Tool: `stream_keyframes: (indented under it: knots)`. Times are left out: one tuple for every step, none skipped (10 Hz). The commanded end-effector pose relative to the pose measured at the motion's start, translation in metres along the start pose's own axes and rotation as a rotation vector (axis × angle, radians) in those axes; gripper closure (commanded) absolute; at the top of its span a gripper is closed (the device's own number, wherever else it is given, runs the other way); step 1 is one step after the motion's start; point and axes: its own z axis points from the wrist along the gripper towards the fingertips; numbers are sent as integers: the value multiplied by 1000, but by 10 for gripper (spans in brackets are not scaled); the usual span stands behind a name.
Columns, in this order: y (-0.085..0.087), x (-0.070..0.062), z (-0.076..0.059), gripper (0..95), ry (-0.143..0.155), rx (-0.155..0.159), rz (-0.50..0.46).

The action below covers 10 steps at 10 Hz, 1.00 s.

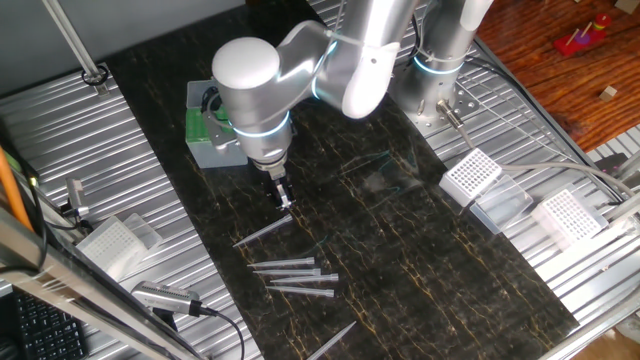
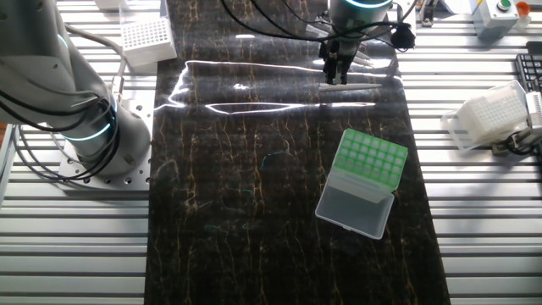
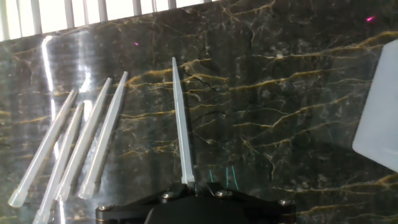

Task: Insert a large pipette tip into the holder for large pipette tips

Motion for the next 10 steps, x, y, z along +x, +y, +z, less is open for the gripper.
stream_keyframes:
  knots:
    - [0, 0, 0, 760, -1, 1, 1]
    - [-1, 1, 3, 760, 0, 2, 6]
    - [-2, 2, 11, 760, -8, 2, 12]
    - [-2, 2, 15, 950, -11, 1, 17]
    - [-3, 2, 17, 950, -11, 1, 21]
    - [-4, 3, 19, 950, -10, 4, 21]
    - [-4, 4, 20, 950, -11, 3, 19]
    - [-3, 4, 21, 950, -9, 3, 6]
    - [-3, 5, 21, 950, -8, 2, 7]
    - [-3, 5, 21, 760, -8, 2, 9]
